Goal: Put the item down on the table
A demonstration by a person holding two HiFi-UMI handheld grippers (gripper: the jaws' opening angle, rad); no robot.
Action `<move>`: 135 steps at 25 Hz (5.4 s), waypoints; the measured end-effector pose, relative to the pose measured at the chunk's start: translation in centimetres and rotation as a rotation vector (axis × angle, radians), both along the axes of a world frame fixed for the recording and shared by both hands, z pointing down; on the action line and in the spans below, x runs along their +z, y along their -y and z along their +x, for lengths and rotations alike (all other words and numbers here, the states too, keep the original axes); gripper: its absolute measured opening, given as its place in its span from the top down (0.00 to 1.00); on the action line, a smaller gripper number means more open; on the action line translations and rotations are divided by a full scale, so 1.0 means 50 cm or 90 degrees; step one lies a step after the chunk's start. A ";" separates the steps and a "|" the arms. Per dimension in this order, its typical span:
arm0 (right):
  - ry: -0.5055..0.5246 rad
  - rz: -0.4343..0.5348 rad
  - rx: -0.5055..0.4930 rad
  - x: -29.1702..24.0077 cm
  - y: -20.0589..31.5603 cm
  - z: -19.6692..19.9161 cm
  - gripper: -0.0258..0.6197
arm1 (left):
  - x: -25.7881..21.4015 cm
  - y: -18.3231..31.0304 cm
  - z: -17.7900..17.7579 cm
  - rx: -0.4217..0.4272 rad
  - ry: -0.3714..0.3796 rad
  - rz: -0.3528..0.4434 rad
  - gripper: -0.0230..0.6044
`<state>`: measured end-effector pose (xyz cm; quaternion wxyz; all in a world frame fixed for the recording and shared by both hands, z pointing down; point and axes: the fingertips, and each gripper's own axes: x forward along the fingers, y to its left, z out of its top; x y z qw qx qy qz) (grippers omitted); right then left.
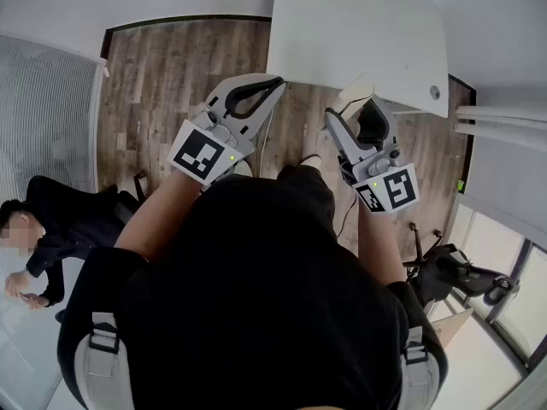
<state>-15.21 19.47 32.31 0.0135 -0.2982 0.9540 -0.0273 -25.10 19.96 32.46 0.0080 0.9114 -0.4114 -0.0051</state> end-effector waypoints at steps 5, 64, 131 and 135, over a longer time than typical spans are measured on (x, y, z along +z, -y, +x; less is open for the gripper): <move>0.029 0.008 0.063 -0.014 0.003 -0.014 0.52 | -0.015 0.018 -0.001 0.037 -0.004 0.029 0.97; 0.059 0.020 0.066 -0.051 0.086 0.477 0.52 | -0.064 0.100 0.545 0.091 0.042 0.048 0.97; -0.002 -0.049 0.137 0.037 0.751 0.431 0.52 | 0.025 0.764 0.477 0.117 0.011 -0.017 0.97; -0.015 -0.054 0.095 0.048 0.805 0.436 0.52 | 0.038 0.802 0.470 0.066 0.018 -0.032 0.97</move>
